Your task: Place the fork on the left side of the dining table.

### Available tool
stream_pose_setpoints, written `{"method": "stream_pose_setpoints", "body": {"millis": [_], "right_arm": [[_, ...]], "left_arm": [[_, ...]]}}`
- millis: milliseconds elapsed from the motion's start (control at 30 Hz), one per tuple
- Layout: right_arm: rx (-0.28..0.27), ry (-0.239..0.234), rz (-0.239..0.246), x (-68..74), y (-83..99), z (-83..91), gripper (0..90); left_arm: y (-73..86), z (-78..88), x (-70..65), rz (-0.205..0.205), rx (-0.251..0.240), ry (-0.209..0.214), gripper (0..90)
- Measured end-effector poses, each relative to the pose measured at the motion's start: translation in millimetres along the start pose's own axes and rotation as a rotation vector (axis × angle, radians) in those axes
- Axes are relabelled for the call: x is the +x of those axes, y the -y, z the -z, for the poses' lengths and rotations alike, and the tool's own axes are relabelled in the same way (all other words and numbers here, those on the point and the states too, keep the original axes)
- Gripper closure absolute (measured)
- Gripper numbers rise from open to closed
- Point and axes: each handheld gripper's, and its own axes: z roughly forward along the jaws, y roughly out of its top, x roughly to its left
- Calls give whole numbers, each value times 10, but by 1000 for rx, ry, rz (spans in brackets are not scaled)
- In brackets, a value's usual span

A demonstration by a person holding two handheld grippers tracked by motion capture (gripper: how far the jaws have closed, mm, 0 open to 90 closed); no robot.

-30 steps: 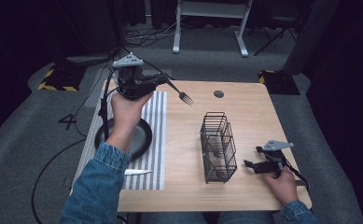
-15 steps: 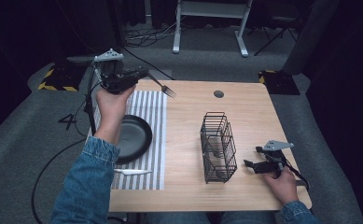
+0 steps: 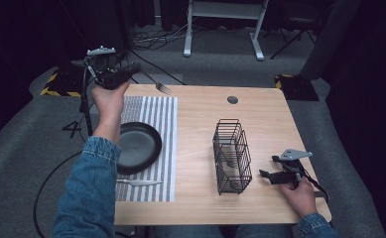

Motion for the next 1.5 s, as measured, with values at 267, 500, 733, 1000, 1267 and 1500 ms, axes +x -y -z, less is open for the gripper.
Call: {"method": "stream_pose_setpoints", "body": {"millis": [267,500,733,1000,1267,1500], "right_arm": [[0,0,0,0,0,0,136],[0,0,0,0,0,0,136],[0,0,0,0,0,0,136],[0,0,0,0,0,0,137],[0,0,0,0,0,0,136],[0,0,0,0,0,0,137]], "left_arm": [[81,-94,98,14,21,-41,863],[244,-265,227,56,67,-61,863],[396,-348,367,91,115,-94,863],[547,-418,514,117,166,-128,863],[698,-499,633,158,197,-126,863],[718,-523,622,159,202,-119,863]]}}
